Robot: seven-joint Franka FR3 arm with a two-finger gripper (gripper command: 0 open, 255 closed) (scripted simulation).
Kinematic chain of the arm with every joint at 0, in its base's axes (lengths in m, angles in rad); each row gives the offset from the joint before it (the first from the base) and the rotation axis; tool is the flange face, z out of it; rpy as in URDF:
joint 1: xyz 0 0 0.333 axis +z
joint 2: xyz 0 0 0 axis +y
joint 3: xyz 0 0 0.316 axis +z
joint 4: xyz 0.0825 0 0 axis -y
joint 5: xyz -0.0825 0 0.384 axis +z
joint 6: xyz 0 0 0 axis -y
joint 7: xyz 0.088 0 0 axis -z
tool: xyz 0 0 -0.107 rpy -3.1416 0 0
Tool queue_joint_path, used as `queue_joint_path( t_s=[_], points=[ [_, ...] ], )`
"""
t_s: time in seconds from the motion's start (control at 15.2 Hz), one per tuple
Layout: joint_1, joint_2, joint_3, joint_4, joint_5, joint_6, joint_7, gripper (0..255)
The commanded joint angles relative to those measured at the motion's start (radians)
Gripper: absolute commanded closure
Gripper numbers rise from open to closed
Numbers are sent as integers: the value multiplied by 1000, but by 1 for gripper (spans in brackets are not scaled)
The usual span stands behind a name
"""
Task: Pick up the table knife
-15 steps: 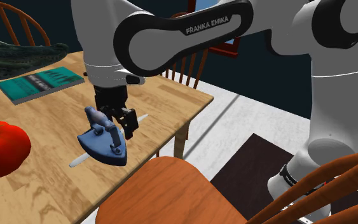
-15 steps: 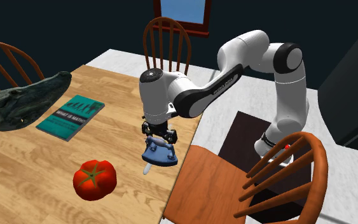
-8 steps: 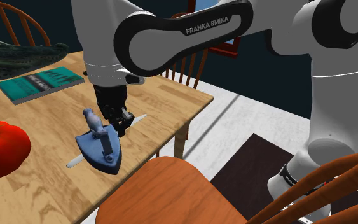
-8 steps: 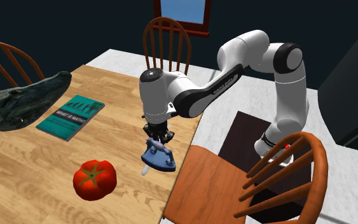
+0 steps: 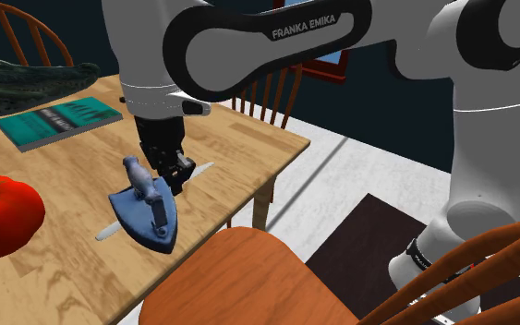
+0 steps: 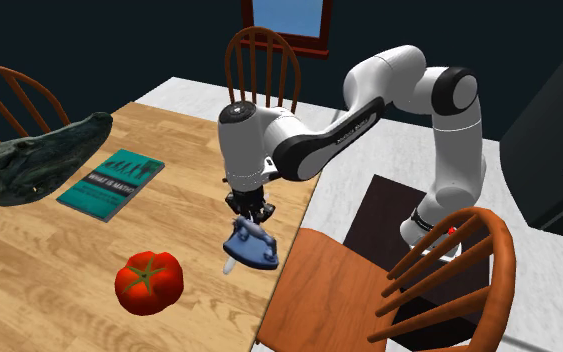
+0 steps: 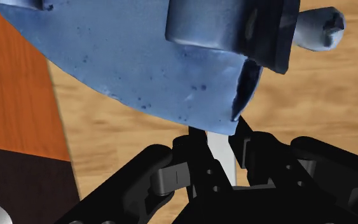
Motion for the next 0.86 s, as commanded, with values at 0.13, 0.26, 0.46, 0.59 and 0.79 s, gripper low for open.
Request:
queue_joint_path(
  t_s=[0.13,0.26,0.46,0.59,0.79],
  points=[
    [6,-9,7,45,11,-48,-8,255],
    [11,-12,9,69,15,-73,-11,255],
    [20,-15,11,109,19,-112,-15,255],
    [28,-15,12,138,21,-139,-17,255],
    [33,-15,12,155,21,-155,-19,255]
  ],
)
